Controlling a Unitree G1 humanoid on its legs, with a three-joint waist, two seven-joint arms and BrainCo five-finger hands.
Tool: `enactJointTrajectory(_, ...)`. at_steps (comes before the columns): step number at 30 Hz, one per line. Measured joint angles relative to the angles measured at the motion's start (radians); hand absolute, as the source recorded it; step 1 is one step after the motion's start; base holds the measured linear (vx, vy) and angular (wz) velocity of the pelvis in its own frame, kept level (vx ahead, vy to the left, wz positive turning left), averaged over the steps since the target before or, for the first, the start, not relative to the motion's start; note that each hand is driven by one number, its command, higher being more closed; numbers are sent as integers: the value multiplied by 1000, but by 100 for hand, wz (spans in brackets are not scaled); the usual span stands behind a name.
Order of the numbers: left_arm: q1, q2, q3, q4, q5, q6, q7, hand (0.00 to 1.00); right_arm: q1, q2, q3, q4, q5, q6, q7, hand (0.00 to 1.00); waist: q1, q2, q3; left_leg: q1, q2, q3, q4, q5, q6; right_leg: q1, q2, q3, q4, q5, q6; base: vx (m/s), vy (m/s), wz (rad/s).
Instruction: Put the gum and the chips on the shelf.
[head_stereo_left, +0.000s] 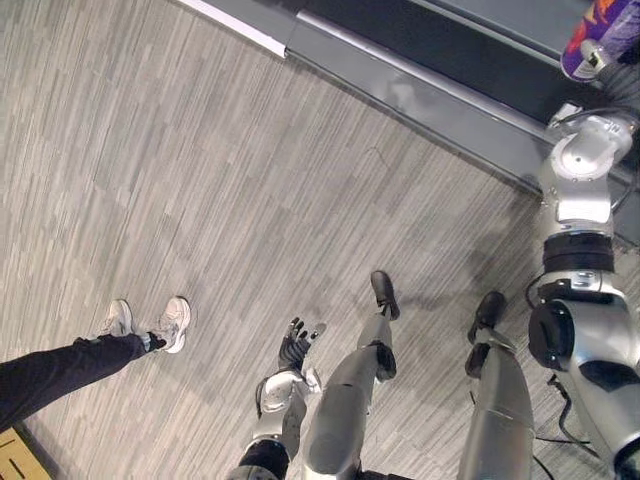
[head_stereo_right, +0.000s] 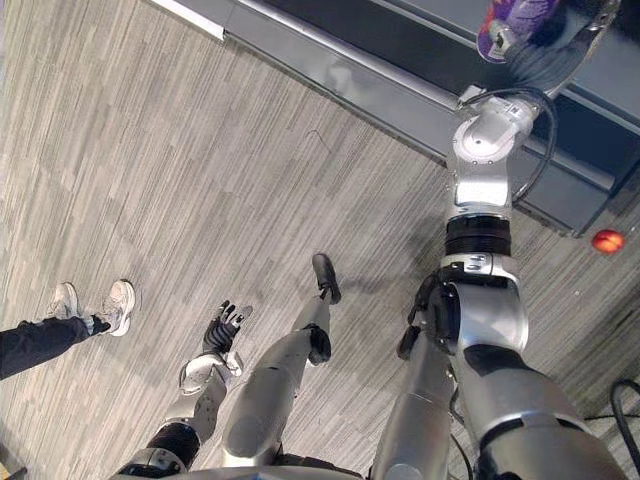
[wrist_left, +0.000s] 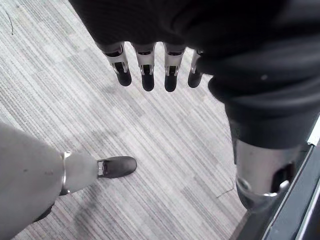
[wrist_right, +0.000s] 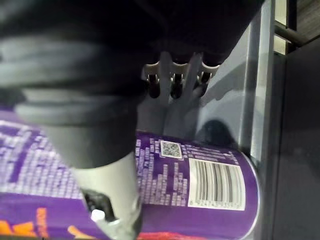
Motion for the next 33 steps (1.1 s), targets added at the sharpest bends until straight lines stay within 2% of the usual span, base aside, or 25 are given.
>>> enactJointTrajectory(7, 1, -2, -6, -5, -2, -2, 0, 0, -39, -42, -2, 0, 4, 2, 0, 100, 0, 0, 0, -22, -19, -6, 0, 0, 0, -28, -27, -3, 27, -9, 6, 22, 6, 9)
enactJointTrajectory(25, 2, -10, -5, -38, -2, -3, -8, 0, -68, -46, 4, 30, 31, 4, -5, 100, -1, 0, 0, -25, -33, -2, 0, 0, 0, -34, -43, 3, 38, -10, 8, 10, 2, 2)
enactJointTrajectory(33, 2, -32, -5, -46, -2, -3, -9, 0, -107, -46, 3, 30, 31, 21, -11, 100, -1, 0, 0, -34, -40, -2, 0, 0, 0, -46, -52, 3, 47, -11, 9, 2, 1, 0)
